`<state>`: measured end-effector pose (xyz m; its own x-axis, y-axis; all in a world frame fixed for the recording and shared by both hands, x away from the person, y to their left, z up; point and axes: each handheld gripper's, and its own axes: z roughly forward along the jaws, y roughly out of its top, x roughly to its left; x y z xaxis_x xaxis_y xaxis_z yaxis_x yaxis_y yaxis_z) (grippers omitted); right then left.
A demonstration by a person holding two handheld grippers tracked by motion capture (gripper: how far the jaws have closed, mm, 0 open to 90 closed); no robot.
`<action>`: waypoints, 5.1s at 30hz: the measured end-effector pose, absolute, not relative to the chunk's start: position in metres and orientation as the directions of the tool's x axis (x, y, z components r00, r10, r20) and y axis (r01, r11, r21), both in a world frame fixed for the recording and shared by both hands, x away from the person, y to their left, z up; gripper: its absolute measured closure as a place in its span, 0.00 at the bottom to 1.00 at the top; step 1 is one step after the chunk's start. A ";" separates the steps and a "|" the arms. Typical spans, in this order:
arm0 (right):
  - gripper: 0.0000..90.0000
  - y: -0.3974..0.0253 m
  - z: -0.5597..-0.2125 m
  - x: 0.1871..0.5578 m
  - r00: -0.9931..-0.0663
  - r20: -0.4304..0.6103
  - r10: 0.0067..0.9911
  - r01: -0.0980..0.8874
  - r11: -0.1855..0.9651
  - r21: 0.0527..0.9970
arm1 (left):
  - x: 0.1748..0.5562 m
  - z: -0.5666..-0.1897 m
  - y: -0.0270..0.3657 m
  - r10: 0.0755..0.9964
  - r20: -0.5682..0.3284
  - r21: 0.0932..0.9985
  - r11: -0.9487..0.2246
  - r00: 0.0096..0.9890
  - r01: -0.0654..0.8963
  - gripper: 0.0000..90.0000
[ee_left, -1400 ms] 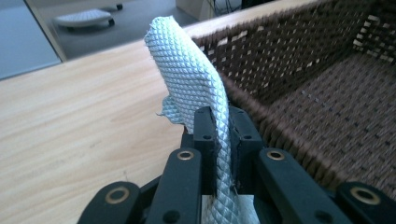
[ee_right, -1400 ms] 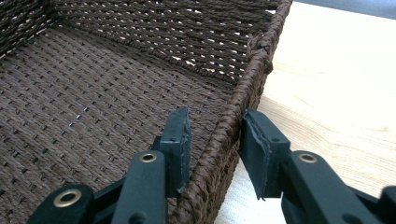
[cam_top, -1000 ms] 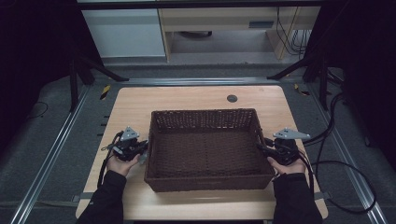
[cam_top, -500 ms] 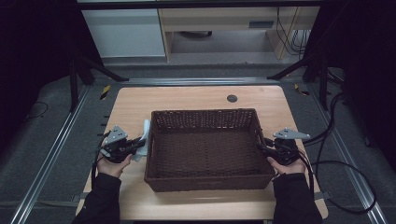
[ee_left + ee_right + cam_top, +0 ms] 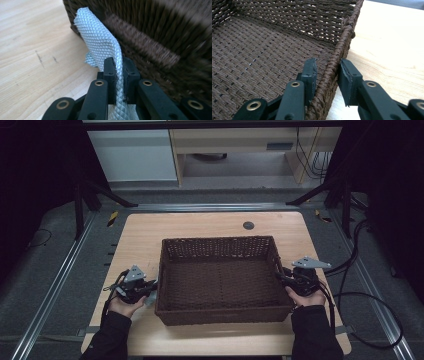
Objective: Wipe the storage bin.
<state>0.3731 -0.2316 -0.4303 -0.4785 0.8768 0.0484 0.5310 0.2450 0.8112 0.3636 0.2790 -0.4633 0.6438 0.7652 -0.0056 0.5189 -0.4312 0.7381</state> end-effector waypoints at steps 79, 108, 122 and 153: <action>0.79 -0.226 -0.427 0.372 -0.423 -0.002 0.906 0.532 0.251 0.809 | 0.317 -0.429 0.286 0.745 0.036 0.827 -0.396 0.667 0.398 0.92; 0.79 -0.227 -0.426 0.366 -0.422 -0.011 0.907 0.532 0.258 0.806 | 0.309 -0.433 0.288 0.735 0.000 0.824 -0.385 0.678 0.416 0.92; 0.64 -0.230 -0.423 0.368 -0.397 0.025 0.918 0.507 0.196 0.839 | 0.317 -0.447 0.286 0.731 0.004 0.777 -0.432 0.682 0.458 0.92; 0.77 -0.228 -0.426 0.367 -0.404 -0.002 0.915 0.524 0.233 0.819 | 0.302 -0.459 0.273 0.708 -0.001 0.734 -0.479 0.706 0.481 0.92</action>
<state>0.3674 -0.2282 -0.4261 -0.4036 0.9149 -0.0022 0.5236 0.2330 0.8195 0.3019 0.2729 -0.4585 0.7061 0.7082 -0.0008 0.4813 -0.4790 0.7341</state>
